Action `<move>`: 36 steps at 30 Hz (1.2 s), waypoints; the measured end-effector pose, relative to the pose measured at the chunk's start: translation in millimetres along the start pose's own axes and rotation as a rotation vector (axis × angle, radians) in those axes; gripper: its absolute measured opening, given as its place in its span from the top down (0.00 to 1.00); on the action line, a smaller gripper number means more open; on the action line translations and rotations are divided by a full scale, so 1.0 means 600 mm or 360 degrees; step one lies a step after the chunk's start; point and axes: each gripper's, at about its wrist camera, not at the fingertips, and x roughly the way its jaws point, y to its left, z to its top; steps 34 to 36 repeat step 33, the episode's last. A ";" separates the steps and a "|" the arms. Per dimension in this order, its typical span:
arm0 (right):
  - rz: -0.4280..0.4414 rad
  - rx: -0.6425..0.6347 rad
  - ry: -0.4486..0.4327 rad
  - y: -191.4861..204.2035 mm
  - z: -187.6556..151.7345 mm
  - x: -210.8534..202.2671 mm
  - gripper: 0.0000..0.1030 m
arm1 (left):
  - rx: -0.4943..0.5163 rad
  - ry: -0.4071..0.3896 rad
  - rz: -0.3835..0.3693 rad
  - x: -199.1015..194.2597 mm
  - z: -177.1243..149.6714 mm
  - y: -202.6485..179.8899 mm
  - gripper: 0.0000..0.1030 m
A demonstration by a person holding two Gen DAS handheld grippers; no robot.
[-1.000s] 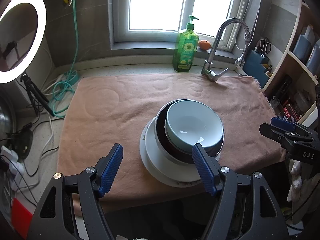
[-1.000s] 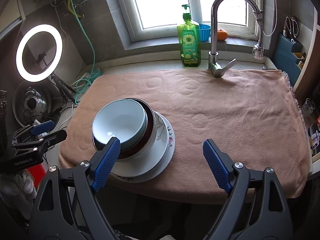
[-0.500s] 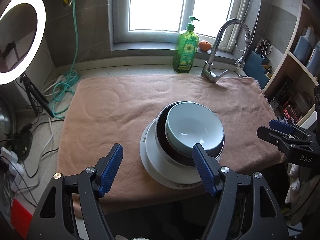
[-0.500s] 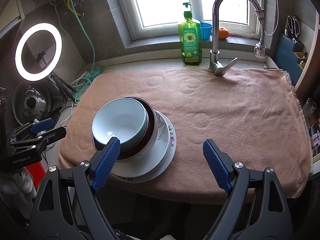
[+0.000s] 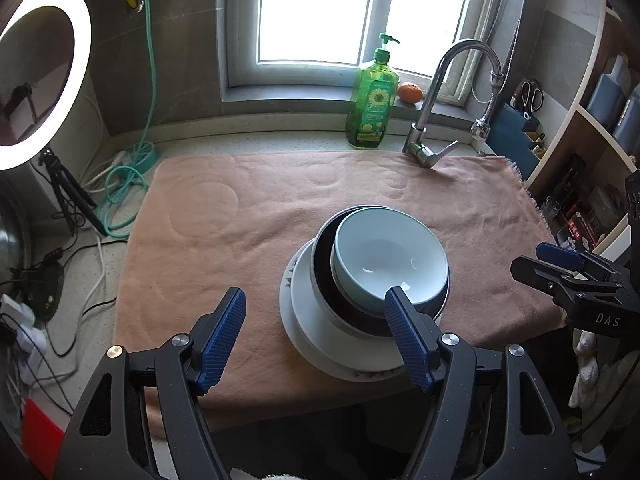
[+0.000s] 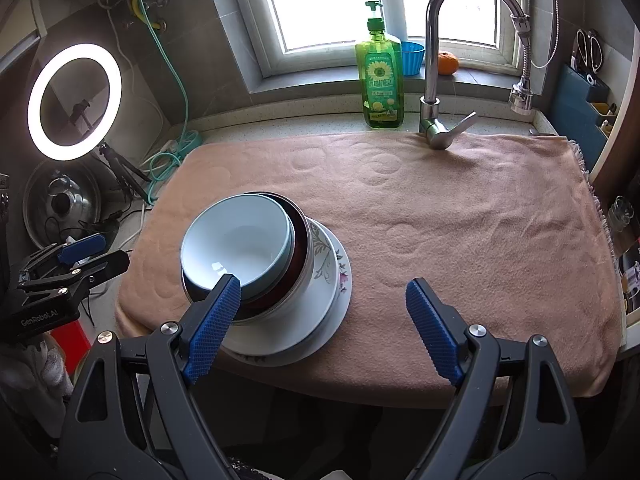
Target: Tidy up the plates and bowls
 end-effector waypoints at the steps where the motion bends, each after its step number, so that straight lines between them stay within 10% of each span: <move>1: 0.0001 0.0000 0.0005 -0.002 0.001 0.003 0.15 | 0.0001 0.0001 0.0001 0.001 0.000 0.000 0.30; 36: 0.0000 0.0027 0.0084 -0.027 0.017 0.045 0.15 | -0.0060 -0.0015 0.0012 0.026 0.016 0.020 0.30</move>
